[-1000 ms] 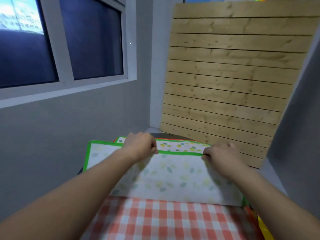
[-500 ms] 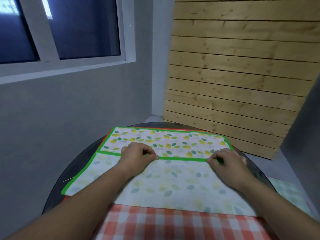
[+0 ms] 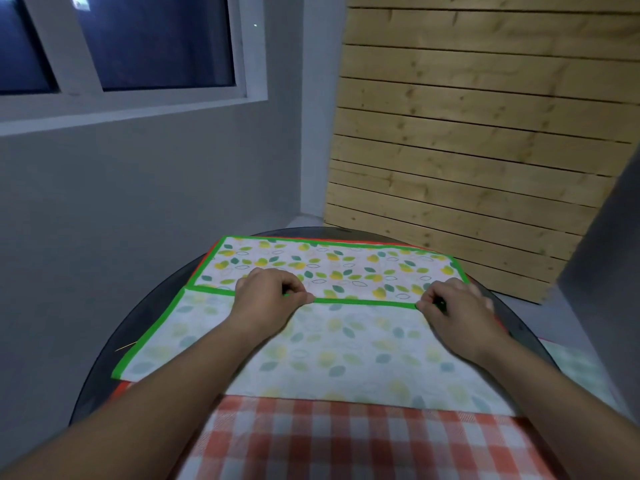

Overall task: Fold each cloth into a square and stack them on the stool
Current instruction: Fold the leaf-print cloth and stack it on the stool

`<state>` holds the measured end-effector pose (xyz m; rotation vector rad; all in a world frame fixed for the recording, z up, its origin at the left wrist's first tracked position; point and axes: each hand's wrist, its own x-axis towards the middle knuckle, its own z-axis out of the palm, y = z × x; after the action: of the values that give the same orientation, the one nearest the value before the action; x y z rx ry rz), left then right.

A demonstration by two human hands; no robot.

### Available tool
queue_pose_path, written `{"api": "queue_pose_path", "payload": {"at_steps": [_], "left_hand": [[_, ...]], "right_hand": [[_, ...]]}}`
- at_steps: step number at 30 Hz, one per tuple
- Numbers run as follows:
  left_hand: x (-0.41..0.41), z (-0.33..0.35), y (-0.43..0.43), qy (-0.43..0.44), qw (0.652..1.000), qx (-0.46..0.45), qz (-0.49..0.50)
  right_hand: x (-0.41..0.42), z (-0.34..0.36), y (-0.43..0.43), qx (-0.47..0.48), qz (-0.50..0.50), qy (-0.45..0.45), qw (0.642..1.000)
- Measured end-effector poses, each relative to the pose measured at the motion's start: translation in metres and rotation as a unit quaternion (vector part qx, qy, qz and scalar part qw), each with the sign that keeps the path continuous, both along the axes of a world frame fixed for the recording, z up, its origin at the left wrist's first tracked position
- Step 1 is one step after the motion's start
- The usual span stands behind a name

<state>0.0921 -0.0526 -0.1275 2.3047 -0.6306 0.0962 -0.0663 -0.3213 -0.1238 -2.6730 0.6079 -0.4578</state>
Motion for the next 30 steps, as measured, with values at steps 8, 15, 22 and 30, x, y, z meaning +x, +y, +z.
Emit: {"api": "queue_pose_path", "payload": {"at_steps": [8, 15, 22, 30], "left_hand": [[-0.017, 0.016, 0.010, -0.099, 0.989, 0.111, -0.024], [-0.068, 0.045, 0.057, 0.025, 0.972, 0.026, -0.230], [-0.092, 0.024, 0.084, -0.003, 0.965, 0.066, -0.255], [-0.100, 0.025, 0.082, -0.066, 0.958, 0.097, -0.262]], "right_hand": [[-0.004, 0.012, 0.011, -0.080, 0.017, 0.006, 0.997], [-0.038, 0.040, 0.081, 0.042, 0.223, -0.068, 0.972], [-0.088, 0.010, 0.105, 0.050, 0.225, -0.005, 0.973], [-0.088, 0.005, 0.105, -0.042, 0.244, -0.029, 0.968]]}}
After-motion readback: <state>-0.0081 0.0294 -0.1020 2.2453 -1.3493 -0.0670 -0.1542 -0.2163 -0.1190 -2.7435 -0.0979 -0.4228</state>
